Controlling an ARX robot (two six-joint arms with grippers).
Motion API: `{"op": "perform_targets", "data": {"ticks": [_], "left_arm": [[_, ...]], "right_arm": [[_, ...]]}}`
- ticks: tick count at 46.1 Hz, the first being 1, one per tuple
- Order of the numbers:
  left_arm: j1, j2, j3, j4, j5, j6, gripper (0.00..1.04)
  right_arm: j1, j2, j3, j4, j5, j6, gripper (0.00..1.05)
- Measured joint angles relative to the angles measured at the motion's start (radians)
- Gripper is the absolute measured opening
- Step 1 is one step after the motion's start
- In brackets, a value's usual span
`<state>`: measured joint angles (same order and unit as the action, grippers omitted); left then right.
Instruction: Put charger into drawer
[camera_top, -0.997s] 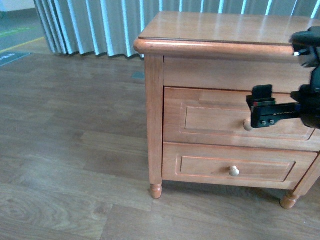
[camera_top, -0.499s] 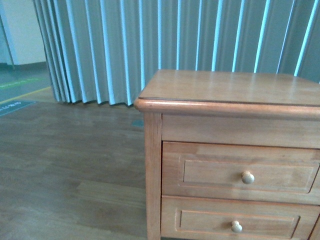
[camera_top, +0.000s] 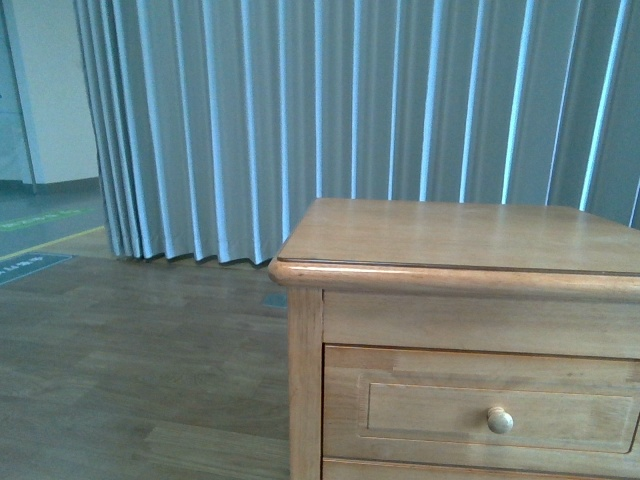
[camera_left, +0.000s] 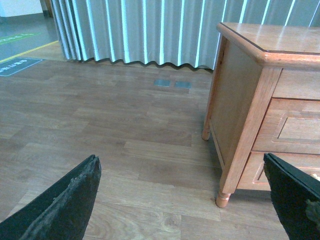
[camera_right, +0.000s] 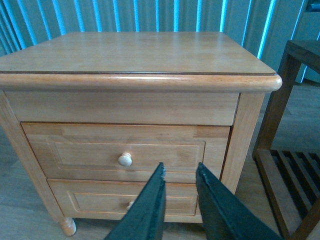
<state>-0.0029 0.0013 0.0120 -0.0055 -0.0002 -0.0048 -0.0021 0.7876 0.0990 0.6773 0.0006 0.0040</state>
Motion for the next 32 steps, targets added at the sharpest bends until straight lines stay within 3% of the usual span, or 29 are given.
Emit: {"op": "perform_targets", "data": {"ticks": [5,17,32], "left_arm": [[0.0,0.0,0.0,0.0,0.0,0.0,0.99],[0.0,0.0,0.0,0.0,0.0,0.0,0.99],[0.0,0.0,0.0,0.0,0.0,0.0,0.99]], "right_arm": [[0.0,-0.07,-0.024,-0.045,-0.001,-0.001,0.01],[0.0,-0.178,-0.089,-0.079,-0.001,-0.003,0.02],[0.0,-0.375,-0.094,-0.266,-0.001,-0.003,0.02]]}}
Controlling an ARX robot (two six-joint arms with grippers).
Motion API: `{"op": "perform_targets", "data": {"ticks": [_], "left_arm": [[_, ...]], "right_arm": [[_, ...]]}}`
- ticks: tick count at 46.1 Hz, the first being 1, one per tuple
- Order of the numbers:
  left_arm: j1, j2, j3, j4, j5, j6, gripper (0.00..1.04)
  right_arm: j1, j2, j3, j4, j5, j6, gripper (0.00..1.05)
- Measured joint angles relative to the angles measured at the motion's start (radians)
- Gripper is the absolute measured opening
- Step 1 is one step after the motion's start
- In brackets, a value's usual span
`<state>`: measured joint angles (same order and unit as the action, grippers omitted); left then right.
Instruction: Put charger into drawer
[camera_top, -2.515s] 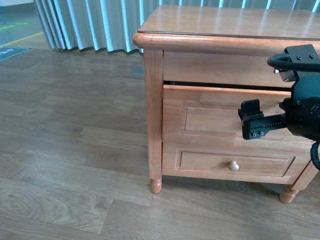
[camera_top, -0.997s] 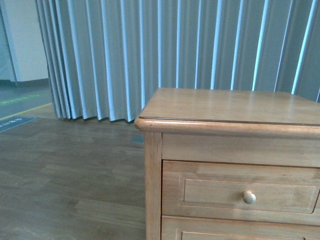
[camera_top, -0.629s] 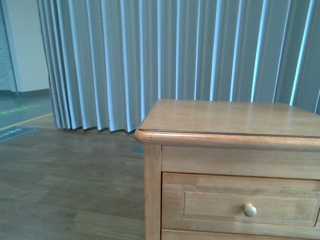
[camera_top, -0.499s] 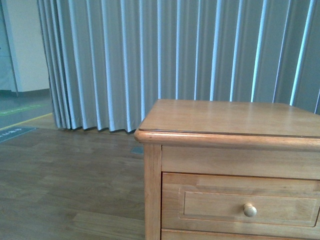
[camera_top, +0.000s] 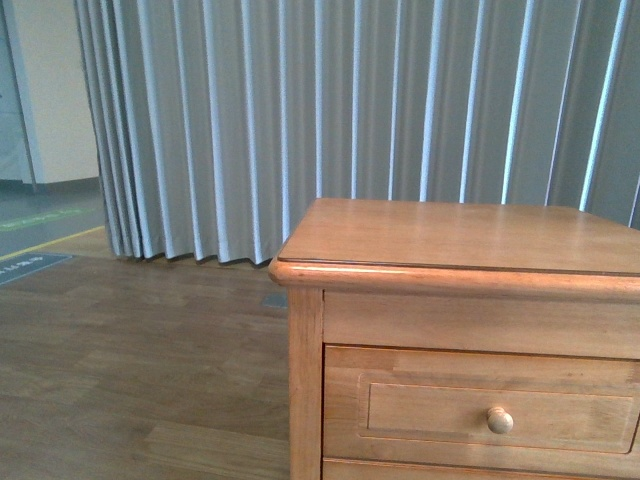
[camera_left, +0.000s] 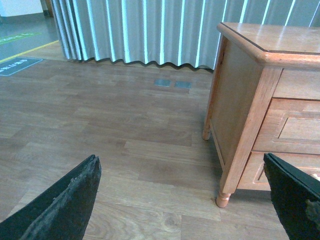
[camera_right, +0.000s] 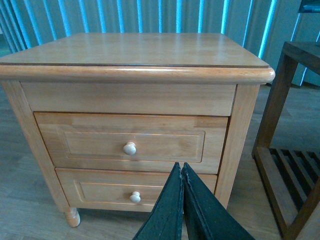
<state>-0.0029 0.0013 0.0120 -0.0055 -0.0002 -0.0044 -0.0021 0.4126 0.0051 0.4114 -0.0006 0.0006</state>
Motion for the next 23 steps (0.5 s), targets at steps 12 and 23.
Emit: {"op": "perform_targets", "data": {"ticks": [12,23], "left_arm": [[0.0,0.0,0.0,0.0,0.0,0.0,0.99],[0.0,0.0,0.0,0.0,0.0,0.0,0.99]], "right_arm": [[0.0,-0.104,0.0,-0.1,0.0,0.0,0.02],[0.0,-0.18,0.0,-0.175,0.0,0.0,0.02]]}}
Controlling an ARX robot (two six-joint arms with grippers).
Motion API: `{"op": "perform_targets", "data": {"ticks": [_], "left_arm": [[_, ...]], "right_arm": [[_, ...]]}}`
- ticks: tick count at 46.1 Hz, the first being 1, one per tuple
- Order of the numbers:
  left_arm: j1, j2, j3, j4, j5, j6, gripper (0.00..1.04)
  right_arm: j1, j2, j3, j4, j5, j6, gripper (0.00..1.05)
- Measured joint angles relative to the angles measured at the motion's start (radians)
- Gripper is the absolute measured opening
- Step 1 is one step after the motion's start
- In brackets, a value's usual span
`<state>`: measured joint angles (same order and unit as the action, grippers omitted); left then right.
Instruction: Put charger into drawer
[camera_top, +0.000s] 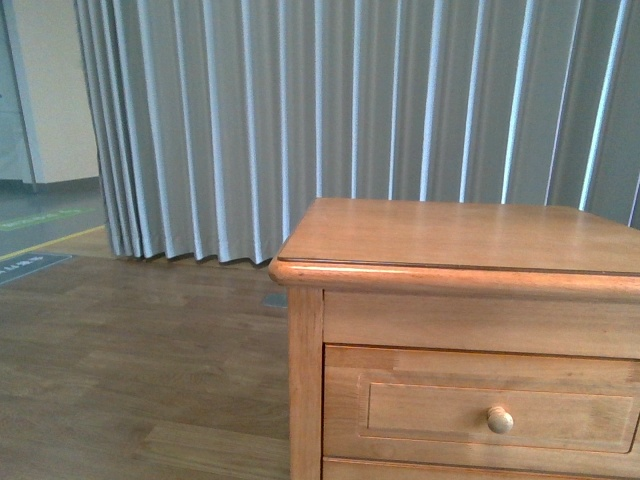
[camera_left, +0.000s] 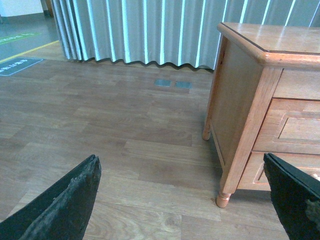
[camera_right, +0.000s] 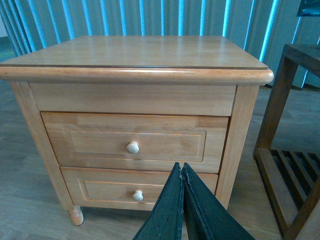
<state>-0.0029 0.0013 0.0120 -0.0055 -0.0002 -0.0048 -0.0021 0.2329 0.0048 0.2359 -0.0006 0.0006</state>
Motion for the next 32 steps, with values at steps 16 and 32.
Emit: {"op": "perform_targets", "data": {"ticks": [16,32], "left_arm": [[0.0,0.0,0.0,0.0,0.0,0.0,0.99],[0.0,0.0,0.0,0.0,0.0,0.0,0.99]], "right_arm": [[0.0,-0.209,0.001,-0.229,0.0,0.0,0.02],[0.0,-0.229,0.001,-0.235,0.0,-0.002,0.03]]}}
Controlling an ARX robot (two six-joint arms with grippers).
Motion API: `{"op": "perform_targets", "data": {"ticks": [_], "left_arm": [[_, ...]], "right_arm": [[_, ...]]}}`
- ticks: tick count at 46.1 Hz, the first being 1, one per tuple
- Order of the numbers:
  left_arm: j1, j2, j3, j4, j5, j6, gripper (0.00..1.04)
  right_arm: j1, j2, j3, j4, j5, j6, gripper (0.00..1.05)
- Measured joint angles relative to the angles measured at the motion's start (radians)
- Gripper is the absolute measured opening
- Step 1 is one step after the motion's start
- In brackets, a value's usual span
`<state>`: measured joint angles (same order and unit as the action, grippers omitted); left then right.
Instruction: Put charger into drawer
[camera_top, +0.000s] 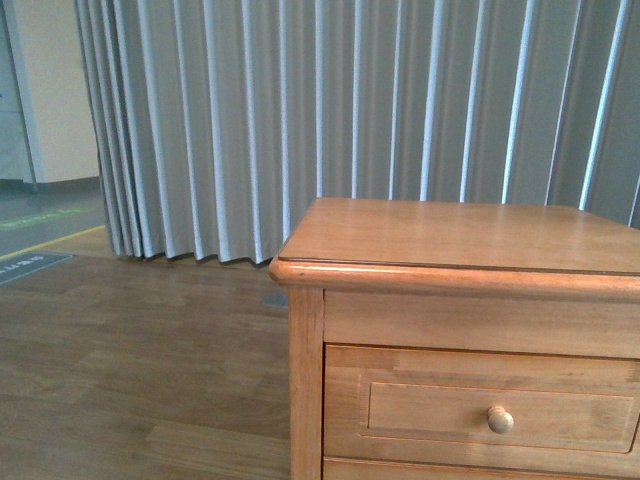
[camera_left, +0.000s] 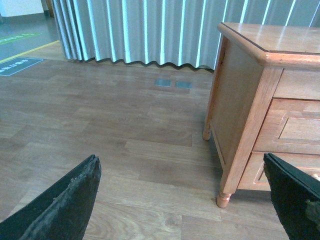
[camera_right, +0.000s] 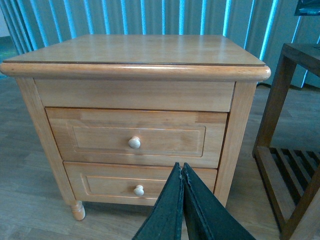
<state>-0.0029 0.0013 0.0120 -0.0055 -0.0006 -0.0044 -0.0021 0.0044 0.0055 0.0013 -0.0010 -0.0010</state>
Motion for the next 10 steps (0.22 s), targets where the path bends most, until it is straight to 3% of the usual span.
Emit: {"op": "perform_targets", "data": {"ticks": [10], "left_arm": [[0.0,0.0,0.0,0.0,0.0,0.0,0.99]], "right_arm": [[0.0,0.0,0.0,0.0,0.0,0.0,0.52]]}}
